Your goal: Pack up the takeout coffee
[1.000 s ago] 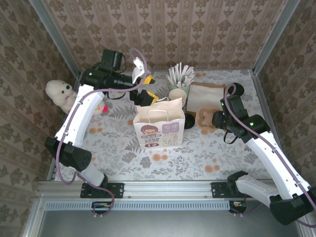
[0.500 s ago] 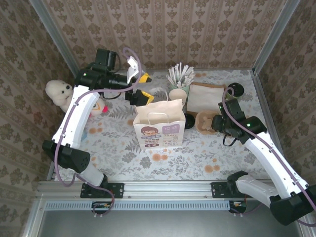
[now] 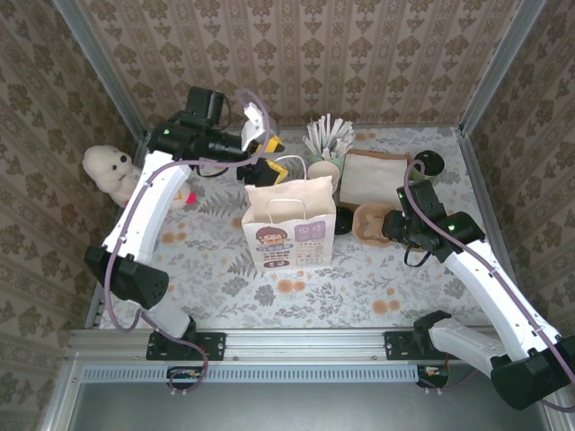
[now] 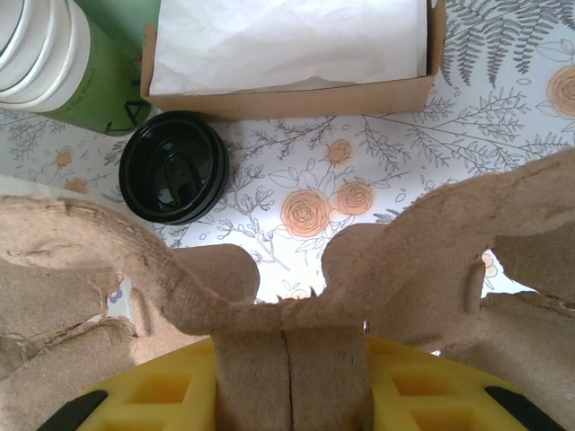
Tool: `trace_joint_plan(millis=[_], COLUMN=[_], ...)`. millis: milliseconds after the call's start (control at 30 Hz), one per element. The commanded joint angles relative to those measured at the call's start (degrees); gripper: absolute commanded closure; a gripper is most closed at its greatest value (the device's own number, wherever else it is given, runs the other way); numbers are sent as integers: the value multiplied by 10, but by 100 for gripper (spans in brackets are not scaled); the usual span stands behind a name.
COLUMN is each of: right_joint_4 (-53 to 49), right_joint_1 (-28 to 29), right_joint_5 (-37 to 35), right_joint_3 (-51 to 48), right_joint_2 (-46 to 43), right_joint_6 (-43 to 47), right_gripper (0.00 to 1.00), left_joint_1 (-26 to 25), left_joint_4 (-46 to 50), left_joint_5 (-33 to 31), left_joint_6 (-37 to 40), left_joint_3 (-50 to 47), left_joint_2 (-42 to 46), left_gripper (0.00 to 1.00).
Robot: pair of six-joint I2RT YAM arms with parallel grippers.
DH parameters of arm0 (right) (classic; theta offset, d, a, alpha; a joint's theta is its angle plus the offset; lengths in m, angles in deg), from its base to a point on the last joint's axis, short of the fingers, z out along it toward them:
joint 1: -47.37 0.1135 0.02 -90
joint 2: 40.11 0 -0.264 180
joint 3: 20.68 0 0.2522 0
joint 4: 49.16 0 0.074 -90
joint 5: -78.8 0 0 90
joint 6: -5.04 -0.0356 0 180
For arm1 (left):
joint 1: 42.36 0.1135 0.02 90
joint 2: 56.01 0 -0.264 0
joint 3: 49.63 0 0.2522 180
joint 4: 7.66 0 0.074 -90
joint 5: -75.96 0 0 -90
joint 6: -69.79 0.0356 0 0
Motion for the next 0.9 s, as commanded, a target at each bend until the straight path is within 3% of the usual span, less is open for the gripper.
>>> trace_joint_plan(millis=[0,100,200,333,533,867], right_joint_4=[3,-6,-17,-34,41,246], right_joint_1=[0,0,0,1,4,67], right_joint_5=[23,37,63,147,318,466], right_joint_3=[41,81,139,236,337,349], right_joint_2=[-12,-18,-10,40,117,207], right_joint_6=[-13,-11,-2,9,-29,-140], right_gripper=[66,67,66,66,66,66], left_joint_1=[1,0,-3,-13,-43,-47], left_joint_4=[-25,-78,-140,-210,-204,-186], left_joint_5=[1,9,-33,-113,-166,-168], left_joint_6=[-21,-78,-172,-299,-392,-403], left_joint_3=[14,-19,-62,-113,-125,-118], left_joint_2=[-17,-3,26,65,73,57], left_gripper=[51,69,98,100,100,99])
